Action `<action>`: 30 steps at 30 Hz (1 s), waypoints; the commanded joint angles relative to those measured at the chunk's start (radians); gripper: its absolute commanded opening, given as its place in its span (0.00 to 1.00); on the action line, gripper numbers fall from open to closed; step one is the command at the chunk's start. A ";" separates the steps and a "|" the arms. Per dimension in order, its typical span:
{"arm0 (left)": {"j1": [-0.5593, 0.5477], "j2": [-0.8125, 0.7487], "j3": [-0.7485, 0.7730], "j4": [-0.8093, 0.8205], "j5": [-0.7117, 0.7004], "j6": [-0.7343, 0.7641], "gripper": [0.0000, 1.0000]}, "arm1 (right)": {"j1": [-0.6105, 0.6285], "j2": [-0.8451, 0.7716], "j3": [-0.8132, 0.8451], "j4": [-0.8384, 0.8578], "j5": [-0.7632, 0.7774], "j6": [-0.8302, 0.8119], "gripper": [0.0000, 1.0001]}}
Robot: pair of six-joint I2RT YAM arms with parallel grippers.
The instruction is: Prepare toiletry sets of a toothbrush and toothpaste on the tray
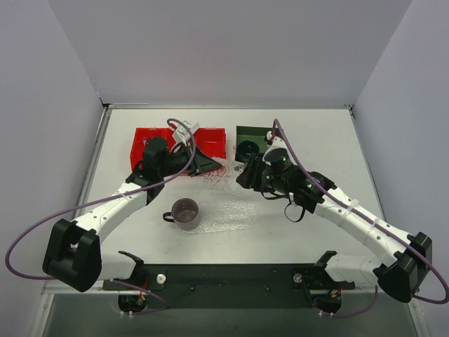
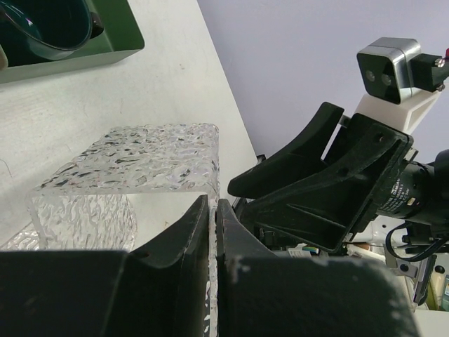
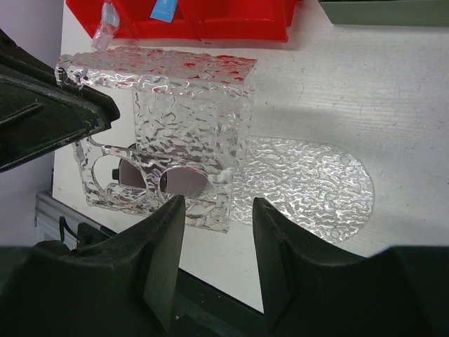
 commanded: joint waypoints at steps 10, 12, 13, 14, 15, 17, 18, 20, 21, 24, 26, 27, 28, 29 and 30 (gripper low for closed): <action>-0.005 -0.011 0.051 0.044 0.018 0.007 0.00 | 0.014 0.044 -0.021 0.041 -0.004 0.009 0.35; -0.005 -0.012 0.049 0.046 0.017 0.007 0.00 | 0.016 0.058 -0.013 0.044 -0.004 0.008 0.34; -0.007 -0.012 0.049 0.044 0.017 0.007 0.00 | 0.016 0.063 -0.012 0.047 -0.003 0.008 0.33; -0.005 -0.012 0.049 0.044 0.018 0.007 0.00 | 0.017 0.067 -0.012 0.047 -0.001 0.011 0.33; -0.005 -0.011 0.049 0.046 0.018 0.009 0.00 | 0.017 0.075 -0.013 0.048 -0.001 0.012 0.33; -0.005 -0.009 0.048 0.044 0.018 0.009 0.00 | 0.020 0.083 -0.013 0.056 -0.003 0.014 0.33; -0.005 -0.008 0.049 0.047 0.020 0.009 0.00 | 0.020 0.090 -0.012 0.058 -0.003 0.014 0.33; -0.005 -0.006 0.049 0.047 0.020 0.007 0.00 | 0.022 0.098 -0.006 0.067 -0.004 0.015 0.32; -0.005 -0.006 0.048 0.047 0.021 0.007 0.00 | 0.022 0.106 -0.003 0.070 -0.006 0.017 0.32; -0.005 -0.005 0.046 0.050 0.021 0.007 0.00 | 0.028 0.122 0.013 0.087 -0.009 0.015 0.32; -0.005 -0.005 0.046 0.052 0.021 0.007 0.00 | 0.030 0.132 0.020 0.091 -0.010 0.020 0.31; -0.005 -0.005 0.048 0.052 0.021 0.007 0.00 | 0.028 0.138 0.021 0.097 -0.010 0.021 0.31; -0.005 -0.005 0.048 0.050 0.021 0.009 0.00 | 0.028 0.139 0.019 0.101 -0.010 0.024 0.29; -0.005 -0.006 0.048 0.050 0.021 0.009 0.00 | 0.030 0.142 0.017 0.104 -0.010 0.025 0.26; -0.005 -0.006 0.048 0.050 0.020 0.011 0.00 | 0.030 0.143 0.019 0.107 -0.012 0.026 0.24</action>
